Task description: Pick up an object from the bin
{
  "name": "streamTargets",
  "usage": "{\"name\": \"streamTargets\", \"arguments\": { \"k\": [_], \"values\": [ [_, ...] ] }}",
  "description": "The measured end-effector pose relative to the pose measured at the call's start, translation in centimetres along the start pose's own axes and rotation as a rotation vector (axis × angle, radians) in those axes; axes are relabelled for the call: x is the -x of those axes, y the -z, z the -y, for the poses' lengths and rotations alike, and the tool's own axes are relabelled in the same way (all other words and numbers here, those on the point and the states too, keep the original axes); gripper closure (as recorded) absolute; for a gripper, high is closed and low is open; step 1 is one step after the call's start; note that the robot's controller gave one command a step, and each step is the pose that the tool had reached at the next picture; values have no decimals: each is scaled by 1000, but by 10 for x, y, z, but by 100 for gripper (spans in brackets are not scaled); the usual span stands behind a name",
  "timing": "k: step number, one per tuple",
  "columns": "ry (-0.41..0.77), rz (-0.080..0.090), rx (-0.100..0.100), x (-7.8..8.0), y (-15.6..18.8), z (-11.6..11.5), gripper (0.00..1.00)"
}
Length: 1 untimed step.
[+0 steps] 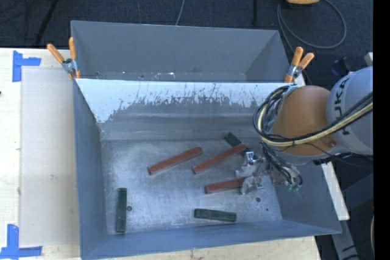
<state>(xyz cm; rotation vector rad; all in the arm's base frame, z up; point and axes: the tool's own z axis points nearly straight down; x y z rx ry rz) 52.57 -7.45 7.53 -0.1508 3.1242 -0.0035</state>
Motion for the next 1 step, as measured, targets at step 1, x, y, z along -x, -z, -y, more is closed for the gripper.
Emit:
{"name": "streamTargets", "arguments": {
  "k": [1],
  "values": [
    [90,-6,1,-4,133,16,100]
  ]
}}
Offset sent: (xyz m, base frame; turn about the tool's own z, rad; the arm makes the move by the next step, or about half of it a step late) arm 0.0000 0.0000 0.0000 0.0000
